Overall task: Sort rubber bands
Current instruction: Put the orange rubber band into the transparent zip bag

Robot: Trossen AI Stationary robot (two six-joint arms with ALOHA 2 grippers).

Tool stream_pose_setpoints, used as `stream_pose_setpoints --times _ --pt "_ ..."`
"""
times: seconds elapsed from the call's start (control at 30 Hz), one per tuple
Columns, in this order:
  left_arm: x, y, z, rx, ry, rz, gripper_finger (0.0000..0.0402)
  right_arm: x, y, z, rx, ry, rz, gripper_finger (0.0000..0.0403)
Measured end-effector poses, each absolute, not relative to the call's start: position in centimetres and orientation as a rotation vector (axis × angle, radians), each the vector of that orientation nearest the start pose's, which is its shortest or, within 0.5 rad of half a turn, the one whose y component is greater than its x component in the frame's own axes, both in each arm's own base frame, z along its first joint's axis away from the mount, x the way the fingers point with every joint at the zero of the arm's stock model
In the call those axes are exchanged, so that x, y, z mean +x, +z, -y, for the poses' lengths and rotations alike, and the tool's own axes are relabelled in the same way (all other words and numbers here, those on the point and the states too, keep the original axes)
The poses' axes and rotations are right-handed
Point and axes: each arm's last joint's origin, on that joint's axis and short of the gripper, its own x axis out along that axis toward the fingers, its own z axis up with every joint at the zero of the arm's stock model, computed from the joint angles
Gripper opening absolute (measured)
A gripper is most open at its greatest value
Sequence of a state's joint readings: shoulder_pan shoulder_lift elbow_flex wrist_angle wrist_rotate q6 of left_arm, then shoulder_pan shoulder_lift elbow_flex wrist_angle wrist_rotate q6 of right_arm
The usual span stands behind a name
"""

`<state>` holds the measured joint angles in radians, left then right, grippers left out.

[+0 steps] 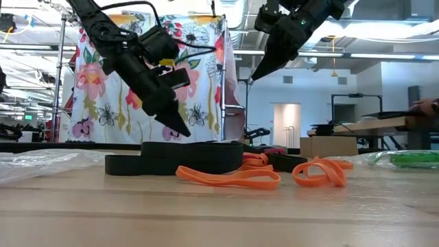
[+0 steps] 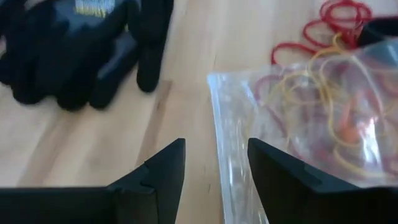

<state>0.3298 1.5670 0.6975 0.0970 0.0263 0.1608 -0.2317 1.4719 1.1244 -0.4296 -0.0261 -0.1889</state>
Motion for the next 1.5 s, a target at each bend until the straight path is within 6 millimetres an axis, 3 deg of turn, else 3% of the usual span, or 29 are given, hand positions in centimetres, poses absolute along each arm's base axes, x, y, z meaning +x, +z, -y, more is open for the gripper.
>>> stream_pose_setpoints --times 0.3,0.4,0.57,0.77,0.9,1.1,1.27,1.5 --pt "28.7 10.8 -9.5 -0.087 0.213 -0.879 0.0183 30.5 27.0 7.0 -0.079 -0.117 -0.801 0.0000" --pt "28.8 10.5 -9.2 -0.106 0.197 -0.890 0.0150 30.5 27.1 7.1 -0.081 -0.118 -0.790 0.0000" --pt "28.8 12.0 -7.4 -0.033 0.168 -0.870 0.0018 30.5 27.2 7.4 -0.077 -0.129 -0.781 0.0000" --pt "28.8 15.4 -5.6 0.117 0.240 -0.771 0.0003 30.8 26.4 7.6 -0.037 -0.147 -0.813 0.0000" --pt "28.7 17.0 -4.0 0.236 0.300 -0.714 0.0001 32.6 25.4 8.1 -0.019 -0.165 -0.740 0.0000" --pt "28.7 18.0 -2.2 0.613 0.480 -0.746 0.0001 35.5 25.4 8.8 0.325 -0.179 -0.560 0.0001" --pt "28.7 18.5 -1.7 0.864 0.524 -0.794 0.0001 37.3 25.5 9.1 0.443 -0.098 -0.554 0.0051" --pt "28.9 18.7 -1.4 1.042 0.474 -0.830 0.0000 38.3 25.9 9.6 0.301 -0.110 -0.601 0.0158"
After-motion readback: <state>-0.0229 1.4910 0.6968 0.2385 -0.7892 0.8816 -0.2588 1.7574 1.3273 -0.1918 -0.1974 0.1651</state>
